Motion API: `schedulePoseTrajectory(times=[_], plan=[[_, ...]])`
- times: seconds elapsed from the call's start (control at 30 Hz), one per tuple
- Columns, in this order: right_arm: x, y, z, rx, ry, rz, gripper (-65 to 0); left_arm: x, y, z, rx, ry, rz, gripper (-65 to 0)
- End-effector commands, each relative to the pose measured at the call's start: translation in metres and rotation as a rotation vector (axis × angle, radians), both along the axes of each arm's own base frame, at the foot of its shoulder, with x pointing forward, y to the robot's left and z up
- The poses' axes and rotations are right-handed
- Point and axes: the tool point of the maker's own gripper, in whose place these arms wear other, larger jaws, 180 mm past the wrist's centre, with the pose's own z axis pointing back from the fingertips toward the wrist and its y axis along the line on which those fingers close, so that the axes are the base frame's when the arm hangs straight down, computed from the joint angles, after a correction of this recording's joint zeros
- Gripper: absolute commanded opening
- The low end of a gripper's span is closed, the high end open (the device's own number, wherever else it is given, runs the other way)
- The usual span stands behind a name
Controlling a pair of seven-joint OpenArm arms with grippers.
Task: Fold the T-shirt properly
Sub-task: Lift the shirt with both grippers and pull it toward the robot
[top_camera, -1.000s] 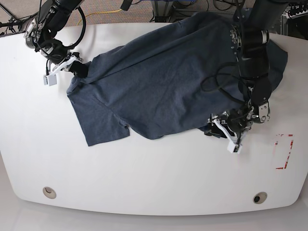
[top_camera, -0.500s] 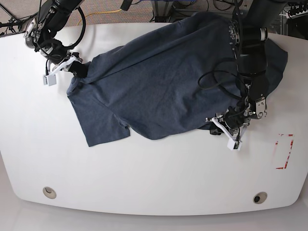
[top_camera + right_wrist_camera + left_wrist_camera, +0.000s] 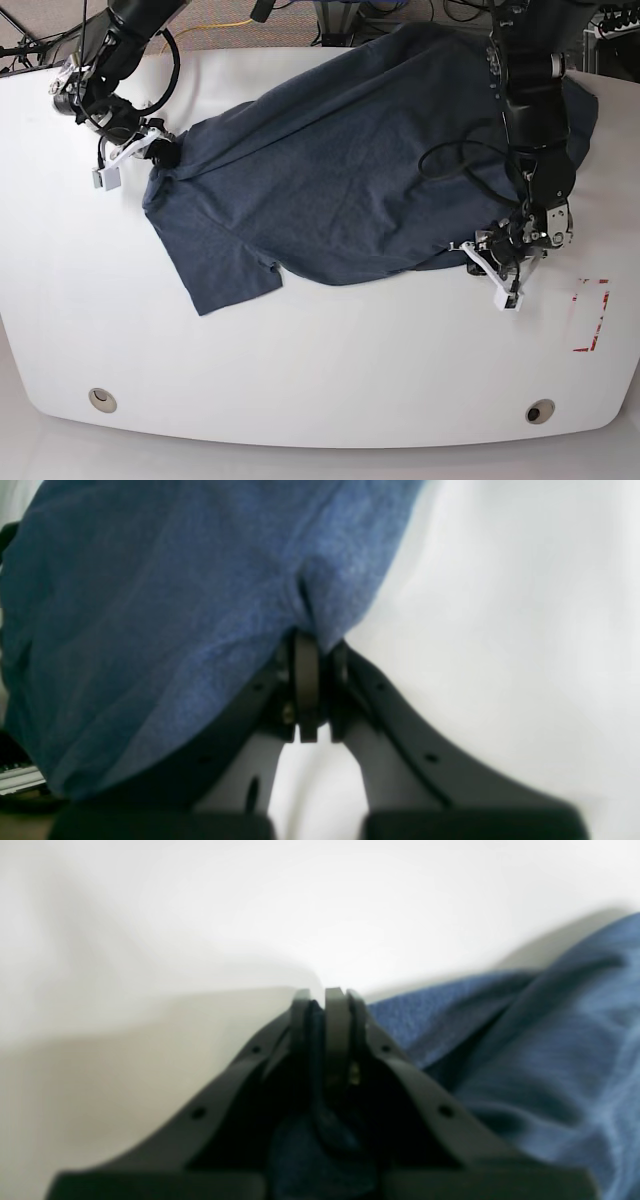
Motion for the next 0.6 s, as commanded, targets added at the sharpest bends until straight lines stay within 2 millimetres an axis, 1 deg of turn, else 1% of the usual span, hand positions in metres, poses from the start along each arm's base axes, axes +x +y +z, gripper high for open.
schedulePoseTrajectory(times=[0.0, 0.1, 0.2, 0.3, 0.33, 0.4, 0.5, 0.57], plan=[[0.016, -0.016, 0.020, -0.036, -0.066, -0.004, -65.0, 0.022, 0.006, 0.047, 0.017, -0.119, 0.000, -65.0], [0.030, -0.019, 0.031, -0.048, -0.099, -0.002, -65.0, 0.023, 0.022, 0.069, 0.027, -0.154, 0.042, -65.0], [0.042, -0.022, 0.041, -0.058, -0.132, 0.000, -65.0, 0.022, 0.031, 0.081, 0.037, -0.167, 0.062, -65.0], [0.053, -0.032, 0.054, -0.087, -0.162, 0.002, -65.0, 0.022, 0.032, 0.095, 0.056, -0.187, 0.057, -65.0], [0.057, -0.031, 0.057, -0.095, -0.167, 0.017, -65.0, 0.021, 0.032, 0.100, 0.066, -0.196, 0.054, -65.0], [0.063, -0.036, 0.064, -0.127, -0.176, 0.043, -65.0, 0.021, 0.033, 0.110, 0.083, -0.208, 0.051, -65.0], [0.078, -0.033, 0.077, -0.145, -0.212, 0.073, -65.0, 0.023, 0.032, 0.122, 0.092, -0.236, 0.049, -65.0], [0.089, -0.027, 0.086, -0.152, -0.235, 0.097, -65.0, 0.027, 0.032, 0.137, 0.104, -0.275, 0.048, -65.0]])
